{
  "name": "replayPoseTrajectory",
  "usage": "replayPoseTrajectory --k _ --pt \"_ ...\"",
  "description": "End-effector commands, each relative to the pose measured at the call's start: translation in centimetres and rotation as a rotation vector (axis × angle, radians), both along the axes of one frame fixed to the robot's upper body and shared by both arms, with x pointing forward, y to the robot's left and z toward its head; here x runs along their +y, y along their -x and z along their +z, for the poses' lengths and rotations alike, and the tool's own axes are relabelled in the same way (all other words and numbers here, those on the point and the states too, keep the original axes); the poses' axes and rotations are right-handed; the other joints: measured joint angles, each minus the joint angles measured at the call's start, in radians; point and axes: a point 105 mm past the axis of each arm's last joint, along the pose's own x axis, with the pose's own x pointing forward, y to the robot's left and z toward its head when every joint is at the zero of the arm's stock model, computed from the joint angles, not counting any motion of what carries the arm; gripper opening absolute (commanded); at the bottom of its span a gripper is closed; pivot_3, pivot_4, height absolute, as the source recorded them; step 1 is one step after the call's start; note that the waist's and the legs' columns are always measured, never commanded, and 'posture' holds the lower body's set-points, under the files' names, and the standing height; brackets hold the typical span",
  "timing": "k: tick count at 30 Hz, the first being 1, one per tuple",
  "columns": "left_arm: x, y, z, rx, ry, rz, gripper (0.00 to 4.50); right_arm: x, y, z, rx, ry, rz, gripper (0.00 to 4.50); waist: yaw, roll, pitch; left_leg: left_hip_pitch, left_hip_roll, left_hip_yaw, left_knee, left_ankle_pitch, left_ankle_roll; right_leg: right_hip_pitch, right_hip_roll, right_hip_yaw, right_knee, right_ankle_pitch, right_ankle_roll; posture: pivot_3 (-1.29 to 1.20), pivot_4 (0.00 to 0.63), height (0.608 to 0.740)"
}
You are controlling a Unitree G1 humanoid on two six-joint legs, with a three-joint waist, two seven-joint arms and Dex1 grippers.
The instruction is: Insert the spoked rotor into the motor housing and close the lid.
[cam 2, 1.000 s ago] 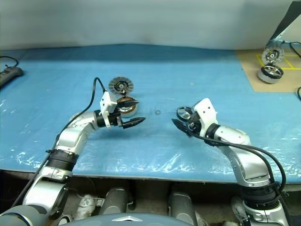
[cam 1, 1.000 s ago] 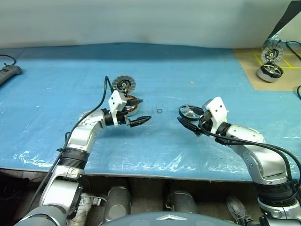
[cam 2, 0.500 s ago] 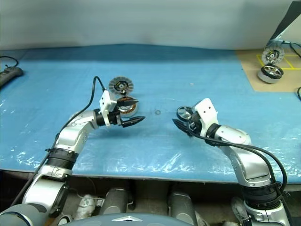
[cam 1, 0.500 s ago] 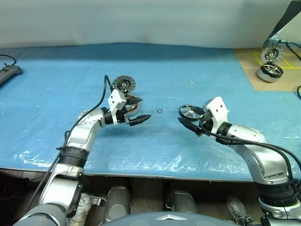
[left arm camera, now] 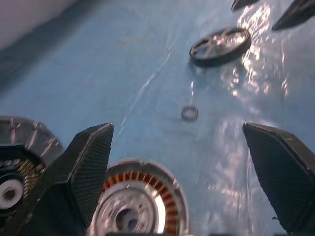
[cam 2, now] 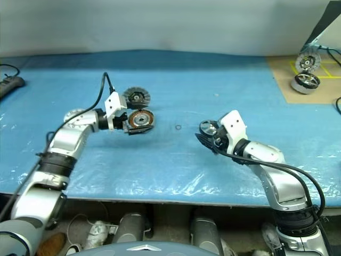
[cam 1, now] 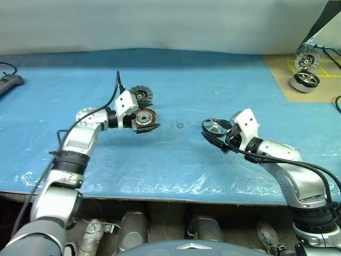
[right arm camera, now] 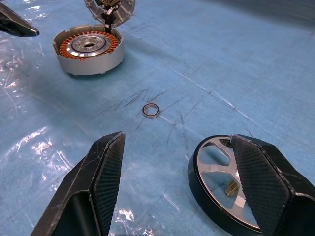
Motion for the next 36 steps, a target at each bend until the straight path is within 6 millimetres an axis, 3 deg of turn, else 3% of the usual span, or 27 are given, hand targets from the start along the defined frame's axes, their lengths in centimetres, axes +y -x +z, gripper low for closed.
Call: replayPoseTrajectory --k 1,4,12,17,30,34,36 --pt "1.3 -1.2 0.1 -0.052 -0.176 -0.010 4.49 0.3 -0.5 0.9 -0.055 0.013 0.006 3.64 0.002 0.000 0.000 0.000 0.000 0.000 0.000 0.001 -0.001 0.000 0.000 0.000 0.000 0.000 0.000 0.00 0.150 0.740" --pt "2.1 -1.5 -0.6 -0.049 -0.291 -0.055 4.49 0.6 -0.9 1.1 -0.074 -0.002 -0.009 3.64 0.004 0.000 0.000 0.000 0.000 0.000 0.000 0.001 -0.002 0.000 0.000 0.000 0.000 0.000 0.000 0.00 0.150 0.740" --pt "1.4 -2.5 -1.4 -0.040 -0.384 -0.112 4.49 0.0 -1.4 1.2 -0.107 0.010 -0.069 3.64 0.016 0.000 0.000 -0.001 0.000 0.000 0.000 0.002 -0.003 0.000 0.000 0.000 0.000 0.000 0.000 0.00 0.150 0.740" --pt "0.3 -2.6 -2.6 -0.013 -0.399 -0.142 4.49 -0.4 -1.1 0.5 -0.101 0.044 -0.085 3.64 0.020 -0.001 0.000 -0.001 0.000 0.000 0.000 0.002 -0.003 0.000 0.000 0.000 0.000 0.000 0.000 0.00 0.150 0.740" --pt "-0.1 -2.6 -5.6 -0.014 -0.461 -0.125 4.49 -0.9 -0.9 0.2 -0.098 0.057 -0.113 3.64 0.022 -0.001 0.001 0.002 0.000 -0.001 0.001 0.002 -0.003 0.003 -0.001 -0.001 0.001 0.000 0.000 0.00 0.150 0.740" --pt "0.0 -2.7 -5.5 -0.033 -0.454 -0.115 3.64 -0.8 -0.9 0.2 -0.096 0.055 -0.109 3.64 0.022 -0.001 0.001 0.002 0.000 -0.001 0.002 0.002 -0.003 0.004 -0.001 -0.001 0.001 0.000 0.000 0.00 0.150 0.740" --pt "-0.1 -2.9 -4.9 -0.046 -0.423 -0.104 3.64 -0.8 -0.9 0.1 -0.093 0.057 -0.104 3.64 0.022 -0.001 0.001 0.002 0.000 -0.001 0.002 0.002 -0.003 0.003 -0.001 -0.001 0.001 0.000 0.000 0.00 0.150 0.740"
